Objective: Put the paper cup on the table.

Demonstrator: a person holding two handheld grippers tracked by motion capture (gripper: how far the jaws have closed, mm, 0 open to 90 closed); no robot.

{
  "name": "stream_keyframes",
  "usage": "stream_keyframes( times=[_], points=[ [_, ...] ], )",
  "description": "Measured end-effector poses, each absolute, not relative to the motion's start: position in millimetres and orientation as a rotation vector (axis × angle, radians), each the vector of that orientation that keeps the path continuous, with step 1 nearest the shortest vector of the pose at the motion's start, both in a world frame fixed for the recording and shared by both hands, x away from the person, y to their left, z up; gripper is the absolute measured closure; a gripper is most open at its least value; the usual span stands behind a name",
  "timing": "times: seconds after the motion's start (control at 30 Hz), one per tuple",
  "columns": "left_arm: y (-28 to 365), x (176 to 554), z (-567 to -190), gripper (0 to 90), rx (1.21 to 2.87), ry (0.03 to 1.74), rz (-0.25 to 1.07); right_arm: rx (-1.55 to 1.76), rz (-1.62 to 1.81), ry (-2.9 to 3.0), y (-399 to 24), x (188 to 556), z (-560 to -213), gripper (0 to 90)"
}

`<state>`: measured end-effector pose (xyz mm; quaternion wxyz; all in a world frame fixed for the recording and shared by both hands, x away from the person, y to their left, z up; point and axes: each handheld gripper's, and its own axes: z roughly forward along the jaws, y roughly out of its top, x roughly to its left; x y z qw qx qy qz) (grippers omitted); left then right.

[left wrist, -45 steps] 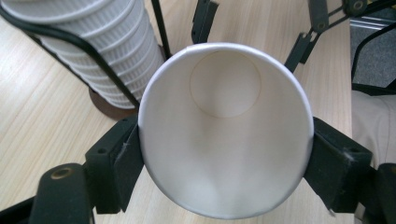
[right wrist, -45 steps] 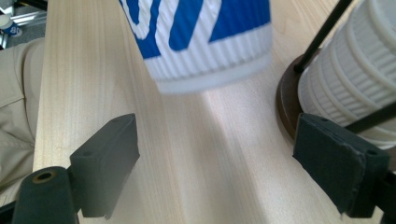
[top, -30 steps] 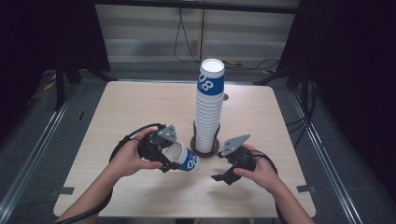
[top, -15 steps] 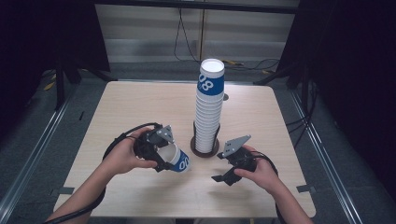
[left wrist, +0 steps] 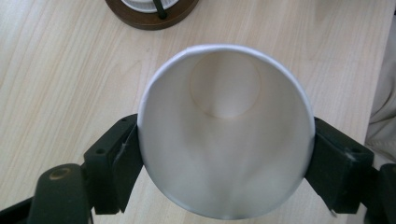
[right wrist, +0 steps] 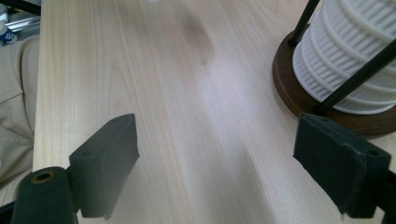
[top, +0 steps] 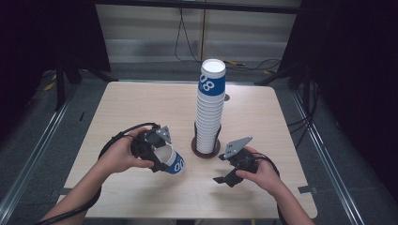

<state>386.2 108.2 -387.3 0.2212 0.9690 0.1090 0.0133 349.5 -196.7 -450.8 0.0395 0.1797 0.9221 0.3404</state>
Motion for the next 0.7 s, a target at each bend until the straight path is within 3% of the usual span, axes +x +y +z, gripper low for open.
stream_keyframes(
  times=[0.7],
  points=[
    [96, 389, -403, 19.1, 2.741, 0.289, -0.057, 0.55, 1.059, 2.837, -196, 351, -453, 13.0]
  ],
)
